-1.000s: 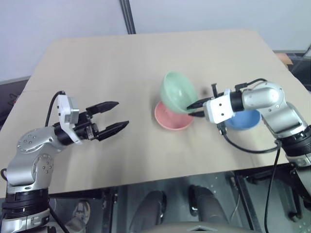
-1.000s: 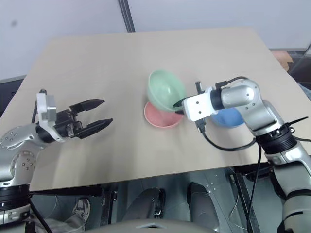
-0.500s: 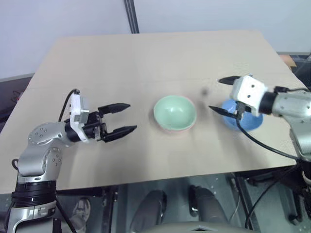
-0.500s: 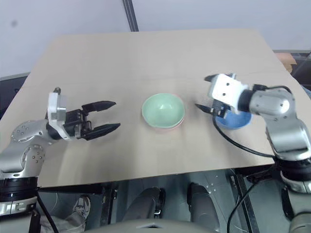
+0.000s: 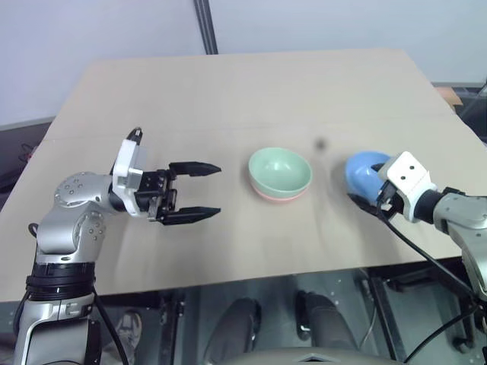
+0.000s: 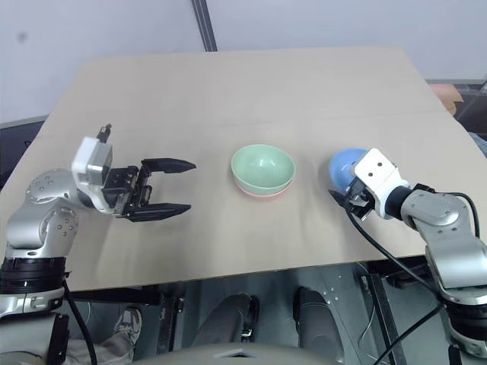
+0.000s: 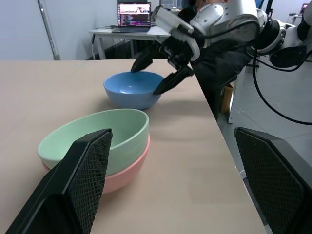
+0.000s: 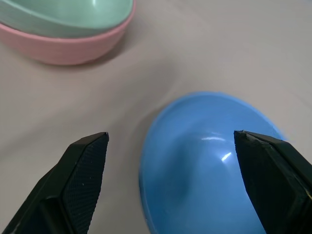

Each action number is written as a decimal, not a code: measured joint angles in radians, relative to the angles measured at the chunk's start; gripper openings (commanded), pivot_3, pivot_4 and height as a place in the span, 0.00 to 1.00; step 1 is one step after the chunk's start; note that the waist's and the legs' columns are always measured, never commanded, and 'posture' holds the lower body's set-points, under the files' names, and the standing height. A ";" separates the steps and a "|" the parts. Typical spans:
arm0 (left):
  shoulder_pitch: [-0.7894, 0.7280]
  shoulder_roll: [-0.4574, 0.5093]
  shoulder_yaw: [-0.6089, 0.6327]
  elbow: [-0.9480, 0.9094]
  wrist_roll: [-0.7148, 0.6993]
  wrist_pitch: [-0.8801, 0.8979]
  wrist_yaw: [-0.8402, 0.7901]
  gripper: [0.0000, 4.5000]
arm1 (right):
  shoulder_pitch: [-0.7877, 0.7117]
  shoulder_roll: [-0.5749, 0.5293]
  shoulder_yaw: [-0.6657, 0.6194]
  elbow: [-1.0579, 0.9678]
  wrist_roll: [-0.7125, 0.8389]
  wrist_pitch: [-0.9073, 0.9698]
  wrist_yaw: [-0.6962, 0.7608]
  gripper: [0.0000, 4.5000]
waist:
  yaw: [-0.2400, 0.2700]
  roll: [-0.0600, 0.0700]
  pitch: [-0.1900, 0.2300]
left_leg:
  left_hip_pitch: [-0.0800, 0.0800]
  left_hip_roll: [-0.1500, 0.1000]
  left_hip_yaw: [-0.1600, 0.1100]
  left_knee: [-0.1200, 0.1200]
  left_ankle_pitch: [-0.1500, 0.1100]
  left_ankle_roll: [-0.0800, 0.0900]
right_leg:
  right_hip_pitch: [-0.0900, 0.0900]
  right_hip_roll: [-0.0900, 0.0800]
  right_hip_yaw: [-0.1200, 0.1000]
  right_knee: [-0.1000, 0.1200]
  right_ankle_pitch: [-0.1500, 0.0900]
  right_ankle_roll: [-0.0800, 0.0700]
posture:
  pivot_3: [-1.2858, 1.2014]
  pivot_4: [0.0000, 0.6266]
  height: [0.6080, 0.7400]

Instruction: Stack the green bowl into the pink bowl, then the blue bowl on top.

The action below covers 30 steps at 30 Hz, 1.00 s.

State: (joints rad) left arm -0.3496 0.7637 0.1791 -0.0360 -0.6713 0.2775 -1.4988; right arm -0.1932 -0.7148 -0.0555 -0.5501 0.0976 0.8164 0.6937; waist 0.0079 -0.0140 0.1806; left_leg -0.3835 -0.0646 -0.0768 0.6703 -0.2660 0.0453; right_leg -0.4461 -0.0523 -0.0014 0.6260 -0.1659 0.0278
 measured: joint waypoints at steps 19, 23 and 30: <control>0.043 -0.009 0.010 -0.013 0.002 -0.004 0.068 0.94 | -0.126 -0.016 0.077 0.059 0.005 -0.106 -0.018 0.01 | -0.003 0.000 0.000 | 0.000 0.000 0.000 0.000 0.000 0.000 | 0.000 0.000 0.000 0.000 0.000 0.000 | 0.52 0.24 1.00; 0.061 -0.010 0.018 -0.014 0.002 -0.010 0.084 0.94 | -0.266 0.047 0.096 0.014 0.078 -0.161 0.025 0.01 | -0.012 0.000 0.000 | 0.000 0.001 -0.001 -0.001 0.000 0.000 | 0.000 0.001 -0.001 0.000 0.000 0.000 | 0.52 0.24 1.00; 0.080 -0.010 0.026 -0.026 0.002 -0.020 0.107 0.94 | -0.378 0.104 0.275 0.008 0.146 -0.167 0.125 0.16 | -0.015 0.000 0.000 | -0.001 0.000 -0.001 0.000 0.000 0.000 | 0.000 -0.001 -0.001 -0.001 0.000 0.000 | 0.52 0.24 1.00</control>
State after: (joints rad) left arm -0.2699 0.7536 0.2055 -0.0620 -0.6690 0.2574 -1.3914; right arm -0.5716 -0.6113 0.2199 -0.5418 0.2433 0.6498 0.8189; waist -0.0067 -0.0140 0.1806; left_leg -0.3842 -0.0648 -0.0783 0.6699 -0.2661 0.0453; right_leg -0.4464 -0.0530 -0.0025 0.6250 -0.1659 0.0277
